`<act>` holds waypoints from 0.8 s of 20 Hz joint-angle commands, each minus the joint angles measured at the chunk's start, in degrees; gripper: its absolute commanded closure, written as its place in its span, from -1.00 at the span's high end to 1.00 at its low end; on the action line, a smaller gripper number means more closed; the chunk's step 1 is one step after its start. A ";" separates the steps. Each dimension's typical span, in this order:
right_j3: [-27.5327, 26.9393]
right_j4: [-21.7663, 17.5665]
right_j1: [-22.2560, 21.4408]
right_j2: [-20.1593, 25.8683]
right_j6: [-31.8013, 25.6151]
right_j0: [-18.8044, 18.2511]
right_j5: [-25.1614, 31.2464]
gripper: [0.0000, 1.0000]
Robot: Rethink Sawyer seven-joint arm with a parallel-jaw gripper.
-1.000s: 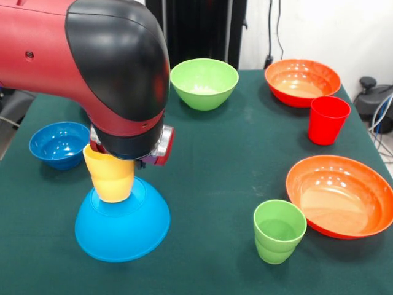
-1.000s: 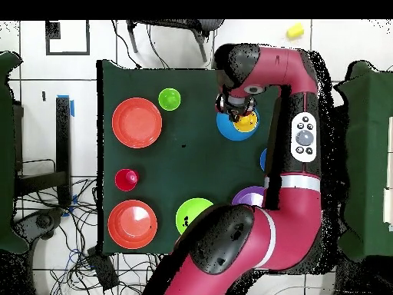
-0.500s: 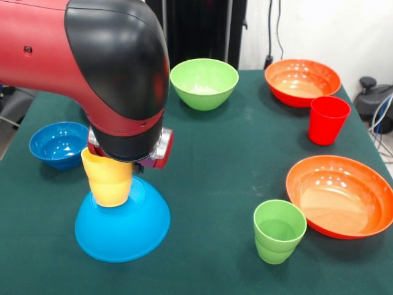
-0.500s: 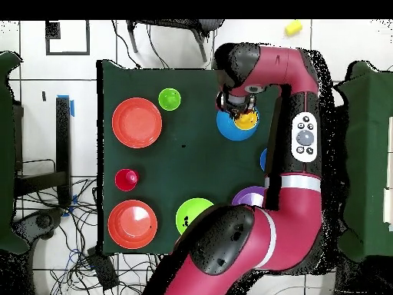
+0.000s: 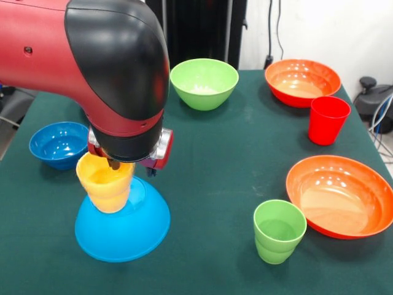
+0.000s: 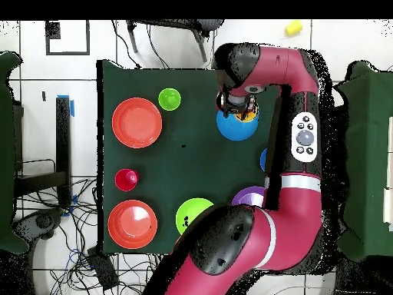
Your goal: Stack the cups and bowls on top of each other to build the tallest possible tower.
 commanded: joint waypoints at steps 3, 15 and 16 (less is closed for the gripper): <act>-0.37 -2.58 0.43 1.69 -17.30 1.51 -3.19 1.00; 7.30 -0.21 -7.14 -0.09 -17.76 0.33 -3.81 1.00; 8.47 -0.04 -8.46 -0.52 -17.65 0.31 -3.75 1.00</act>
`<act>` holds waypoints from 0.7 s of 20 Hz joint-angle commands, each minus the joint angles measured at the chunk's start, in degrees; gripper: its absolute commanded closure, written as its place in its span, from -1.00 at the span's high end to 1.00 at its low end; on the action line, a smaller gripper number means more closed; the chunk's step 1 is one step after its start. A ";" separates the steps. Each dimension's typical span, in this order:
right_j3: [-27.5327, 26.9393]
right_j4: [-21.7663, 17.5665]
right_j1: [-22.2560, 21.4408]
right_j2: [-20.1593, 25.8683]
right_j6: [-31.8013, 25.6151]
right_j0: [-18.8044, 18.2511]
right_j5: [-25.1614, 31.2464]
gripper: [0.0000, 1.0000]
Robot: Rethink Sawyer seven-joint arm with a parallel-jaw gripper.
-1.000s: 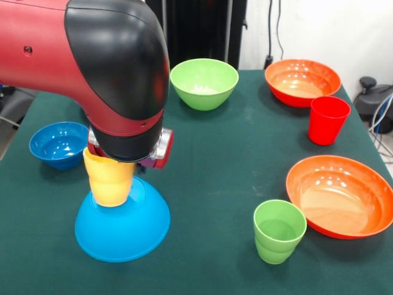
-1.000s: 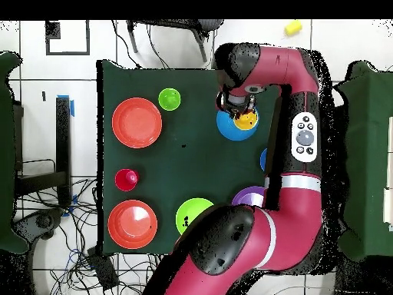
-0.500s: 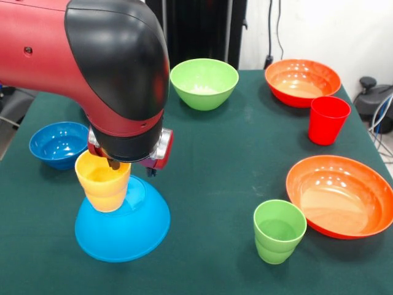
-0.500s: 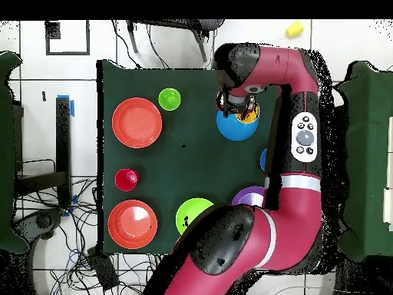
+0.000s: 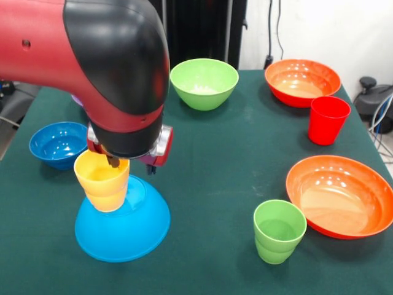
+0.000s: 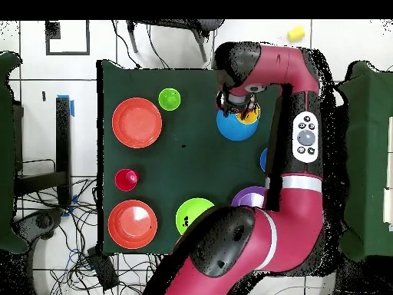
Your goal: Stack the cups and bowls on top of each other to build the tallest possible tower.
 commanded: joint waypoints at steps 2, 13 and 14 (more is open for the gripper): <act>9.24 0.07 -9.84 -0.83 -17.25 0.32 -3.05 1.00; 21.64 2.26 -17.02 -0.27 -13.71 -2.30 -11.31 1.00; 22.65 2.76 -16.42 0.18 -13.32 -2.66 -12.24 1.00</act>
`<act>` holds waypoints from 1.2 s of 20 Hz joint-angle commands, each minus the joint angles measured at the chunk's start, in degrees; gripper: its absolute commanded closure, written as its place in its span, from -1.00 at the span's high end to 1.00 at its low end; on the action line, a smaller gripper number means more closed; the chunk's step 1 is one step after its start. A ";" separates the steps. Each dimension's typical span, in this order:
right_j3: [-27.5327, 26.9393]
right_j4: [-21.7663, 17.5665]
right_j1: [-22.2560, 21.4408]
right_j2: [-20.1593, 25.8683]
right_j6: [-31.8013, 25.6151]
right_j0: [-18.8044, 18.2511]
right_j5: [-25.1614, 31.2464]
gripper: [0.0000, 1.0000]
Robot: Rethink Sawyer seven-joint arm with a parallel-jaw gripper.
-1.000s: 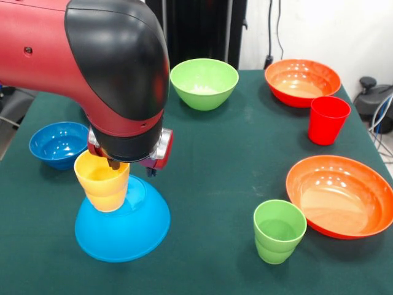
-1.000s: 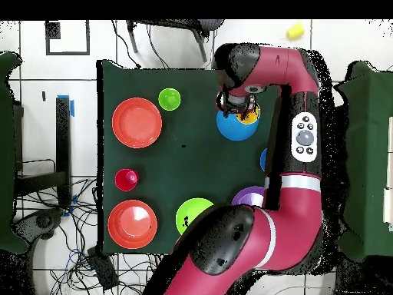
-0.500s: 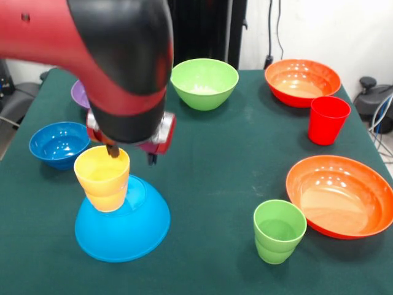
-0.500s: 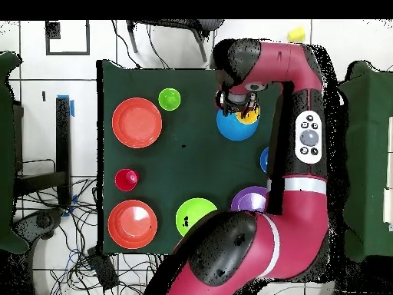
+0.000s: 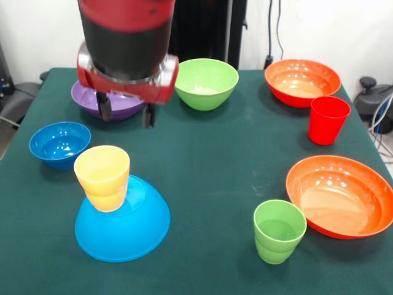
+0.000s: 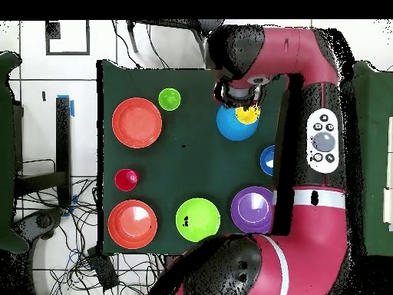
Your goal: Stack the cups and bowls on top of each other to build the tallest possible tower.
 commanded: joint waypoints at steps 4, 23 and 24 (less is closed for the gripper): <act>21.63 2.78 -4.37 1.63 -11.60 -4.50 -20.53 1.00; 52.41 3.92 -14.04 1.77 -3.71 -9.16 -47.00 1.00; 52.83 4.58 -14.61 2.45 -4.54 -9.86 -46.47 1.00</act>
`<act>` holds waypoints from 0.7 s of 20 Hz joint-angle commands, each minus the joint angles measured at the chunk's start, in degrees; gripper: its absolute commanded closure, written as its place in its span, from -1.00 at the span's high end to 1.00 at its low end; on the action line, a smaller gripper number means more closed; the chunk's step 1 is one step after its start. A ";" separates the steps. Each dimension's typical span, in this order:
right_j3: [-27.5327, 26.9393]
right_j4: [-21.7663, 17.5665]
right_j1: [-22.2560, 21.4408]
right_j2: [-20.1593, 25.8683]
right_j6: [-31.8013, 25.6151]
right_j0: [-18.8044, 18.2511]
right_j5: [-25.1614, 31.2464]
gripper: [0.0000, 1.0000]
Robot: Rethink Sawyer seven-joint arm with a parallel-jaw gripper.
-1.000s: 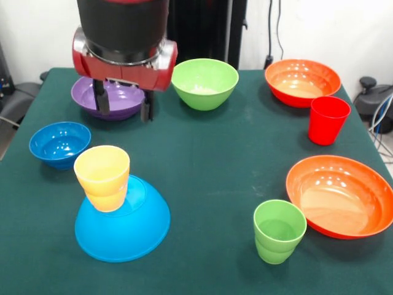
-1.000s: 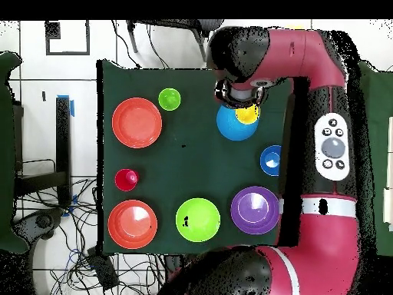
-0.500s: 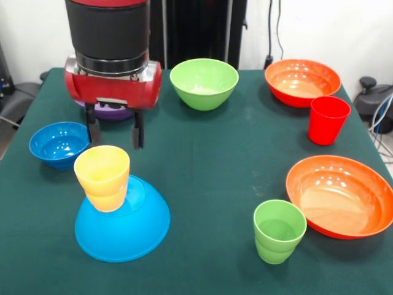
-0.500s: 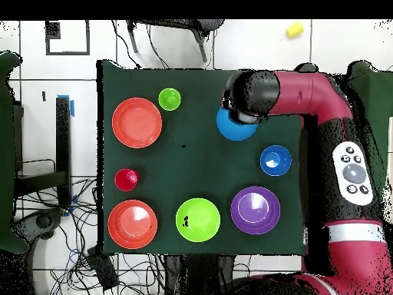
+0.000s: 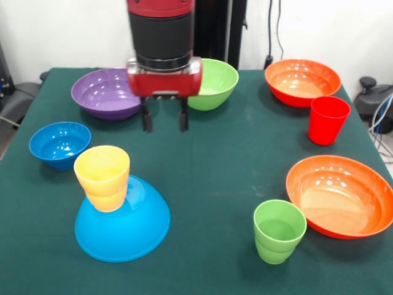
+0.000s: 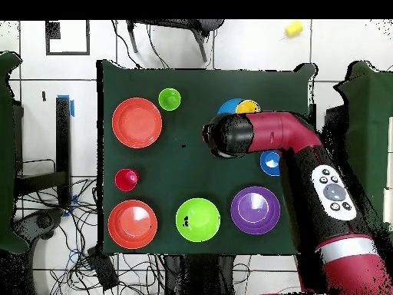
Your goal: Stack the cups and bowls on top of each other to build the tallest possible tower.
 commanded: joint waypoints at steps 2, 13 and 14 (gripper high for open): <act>10.05 1.31 -3.44 2.68 -5.14 -1.15 -0.18 1.00; 9.61 -0.48 -2.75 2.11 -4.52 -0.46 -1.53 1.00; 9.88 -0.21 -3.15 2.55 -4.91 -0.56 -1.41 1.00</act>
